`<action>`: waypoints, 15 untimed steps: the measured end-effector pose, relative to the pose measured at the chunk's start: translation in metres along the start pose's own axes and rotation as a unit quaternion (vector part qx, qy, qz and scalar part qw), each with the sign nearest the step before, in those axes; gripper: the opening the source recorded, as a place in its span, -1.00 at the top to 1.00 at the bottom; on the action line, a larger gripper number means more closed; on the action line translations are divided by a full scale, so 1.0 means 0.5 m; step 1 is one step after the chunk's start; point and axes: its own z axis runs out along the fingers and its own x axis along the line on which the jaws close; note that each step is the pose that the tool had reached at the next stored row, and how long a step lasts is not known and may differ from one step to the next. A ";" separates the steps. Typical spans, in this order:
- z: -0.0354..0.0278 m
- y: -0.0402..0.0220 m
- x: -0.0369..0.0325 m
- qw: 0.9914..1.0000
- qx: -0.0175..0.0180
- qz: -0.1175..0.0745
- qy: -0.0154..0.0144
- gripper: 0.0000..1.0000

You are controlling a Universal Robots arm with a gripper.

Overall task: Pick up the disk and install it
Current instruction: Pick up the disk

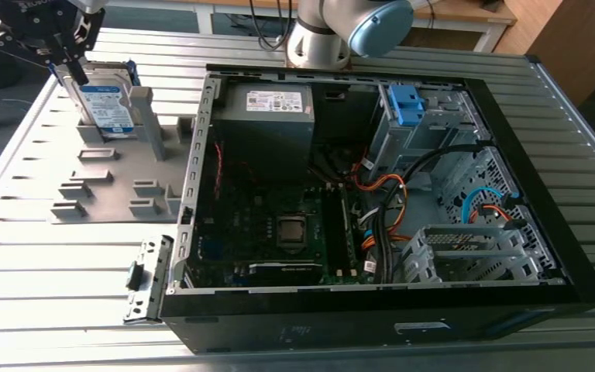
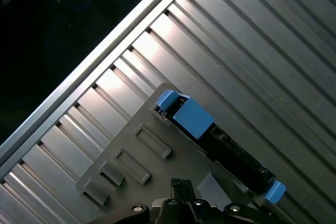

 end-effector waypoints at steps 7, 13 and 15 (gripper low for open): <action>0.000 0.000 0.000 1.000 -0.001 -0.016 0.000 0.79; 0.000 0.000 0.000 1.000 -0.001 -0.030 0.000 0.79; 0.000 0.000 0.000 0.999 -0.001 -0.034 0.001 0.79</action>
